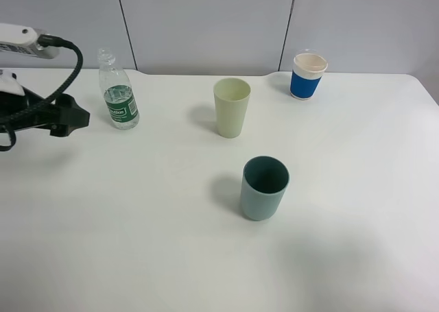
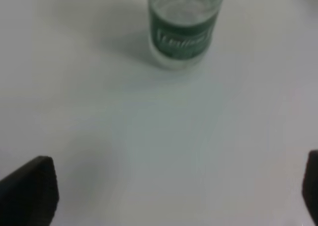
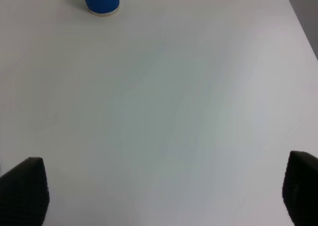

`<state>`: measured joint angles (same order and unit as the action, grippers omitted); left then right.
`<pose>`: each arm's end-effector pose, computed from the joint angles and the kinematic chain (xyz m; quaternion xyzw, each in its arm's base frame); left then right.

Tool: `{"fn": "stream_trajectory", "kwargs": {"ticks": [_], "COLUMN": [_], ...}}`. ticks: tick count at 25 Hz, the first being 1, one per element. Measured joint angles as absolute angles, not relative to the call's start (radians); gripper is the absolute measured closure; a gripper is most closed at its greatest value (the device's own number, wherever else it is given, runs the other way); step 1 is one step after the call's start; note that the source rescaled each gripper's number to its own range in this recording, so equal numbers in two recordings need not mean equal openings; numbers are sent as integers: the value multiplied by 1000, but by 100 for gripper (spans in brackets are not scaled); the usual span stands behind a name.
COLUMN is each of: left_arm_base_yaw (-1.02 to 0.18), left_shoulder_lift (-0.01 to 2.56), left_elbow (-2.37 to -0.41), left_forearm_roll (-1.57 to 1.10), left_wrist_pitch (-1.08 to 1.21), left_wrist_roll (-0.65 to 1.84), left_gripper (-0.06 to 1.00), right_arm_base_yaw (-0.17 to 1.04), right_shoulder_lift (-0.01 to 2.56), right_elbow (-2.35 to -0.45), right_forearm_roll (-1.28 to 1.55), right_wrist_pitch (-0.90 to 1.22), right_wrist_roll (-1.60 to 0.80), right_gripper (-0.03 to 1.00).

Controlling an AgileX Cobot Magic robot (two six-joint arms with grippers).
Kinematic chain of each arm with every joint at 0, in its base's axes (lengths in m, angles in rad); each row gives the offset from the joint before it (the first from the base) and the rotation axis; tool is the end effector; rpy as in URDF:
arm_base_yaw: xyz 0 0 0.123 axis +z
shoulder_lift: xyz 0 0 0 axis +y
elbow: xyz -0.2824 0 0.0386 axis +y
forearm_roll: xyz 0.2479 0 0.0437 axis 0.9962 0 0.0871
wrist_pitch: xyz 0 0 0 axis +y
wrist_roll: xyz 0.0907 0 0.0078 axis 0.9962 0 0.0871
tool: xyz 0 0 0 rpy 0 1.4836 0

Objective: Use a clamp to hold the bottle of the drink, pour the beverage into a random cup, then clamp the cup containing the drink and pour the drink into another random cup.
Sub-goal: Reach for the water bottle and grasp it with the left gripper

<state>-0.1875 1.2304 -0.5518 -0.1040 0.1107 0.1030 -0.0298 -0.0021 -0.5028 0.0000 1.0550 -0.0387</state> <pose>0.2277 -0.0443 0.2216 0.0871 0.9028 -0.0447 0.4187 -0.0053 0.0002 0.2784 -0.0038 0.8504 -0.0180 0.5257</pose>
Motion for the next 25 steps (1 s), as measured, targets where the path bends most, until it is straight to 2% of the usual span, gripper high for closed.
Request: {"fn": "stream_trajectory", "kwargs": {"ticks": [11, 20, 25], "left_arm_base_yaw": [-297, -300, -301], "left_shoulder_lift": [1443, 1585, 1677], "left_elbow": [-552, -456, -445], "left_forearm_roll": [-105, -104, -102], "left_wrist_pitch": [-160, -600, -754], "left_wrist_roll": [57, -36, -42], "left_gripper": [-6, -6, -6], "right_arm_base_yaw": [-30, -30, -30], "right_shoulder_lift": [-2, -2, -2], "right_elbow": [-503, -503, -503], "right_forearm_roll": [0, 0, 0], "right_wrist_pitch": [1055, 1055, 1055], "right_wrist_roll": [-39, -39, -39], "right_gripper": [14, 14, 14]}}
